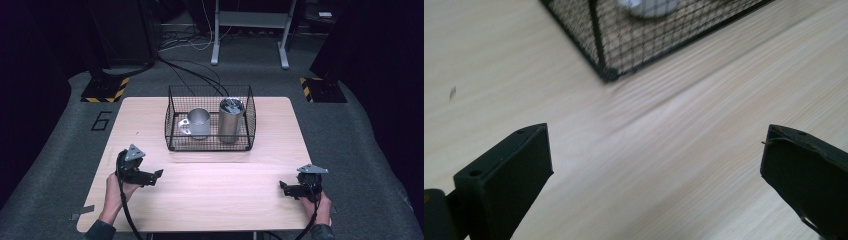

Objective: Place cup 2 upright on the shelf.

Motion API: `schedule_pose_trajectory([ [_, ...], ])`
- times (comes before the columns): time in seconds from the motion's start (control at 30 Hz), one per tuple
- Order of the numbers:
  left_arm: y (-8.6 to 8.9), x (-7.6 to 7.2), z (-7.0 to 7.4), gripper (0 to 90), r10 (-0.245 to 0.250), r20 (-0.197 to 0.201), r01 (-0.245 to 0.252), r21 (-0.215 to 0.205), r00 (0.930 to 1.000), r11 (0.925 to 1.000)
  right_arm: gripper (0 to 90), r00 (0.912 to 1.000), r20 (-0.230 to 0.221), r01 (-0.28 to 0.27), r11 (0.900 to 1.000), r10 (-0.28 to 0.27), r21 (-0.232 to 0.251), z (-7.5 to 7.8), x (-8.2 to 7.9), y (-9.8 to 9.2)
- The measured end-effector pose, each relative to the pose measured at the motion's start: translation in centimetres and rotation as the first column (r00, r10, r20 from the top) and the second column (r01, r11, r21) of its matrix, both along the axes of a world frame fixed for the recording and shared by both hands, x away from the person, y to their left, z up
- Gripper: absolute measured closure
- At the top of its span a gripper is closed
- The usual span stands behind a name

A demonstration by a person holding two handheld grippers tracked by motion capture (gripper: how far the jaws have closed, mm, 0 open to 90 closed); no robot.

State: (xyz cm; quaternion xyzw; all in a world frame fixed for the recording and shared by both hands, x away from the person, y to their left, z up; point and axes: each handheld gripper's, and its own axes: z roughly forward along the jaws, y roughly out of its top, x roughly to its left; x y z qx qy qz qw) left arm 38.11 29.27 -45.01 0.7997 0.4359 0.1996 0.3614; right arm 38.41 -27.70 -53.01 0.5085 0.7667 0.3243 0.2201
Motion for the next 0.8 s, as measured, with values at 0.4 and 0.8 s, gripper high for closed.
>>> schedule_pose_trajectory([
  [0.4,3.6,-0.2,-6.1,0.0,0.182,-0.042,-0.182,0.002,0.9823,0.9832,0.0,1.0000,0.000,0.000,1.000,0.000,0.000,0.0,0.0,0.0],
  [0.8,4.1,-0.2,-8.2,0.0,0.231,-0.034,-0.230,0.016,0.9724,0.9730,0.0,1.0000,-0.002,-0.002,1.000,0.002,-0.001,0.0,0.0,0.0],
])
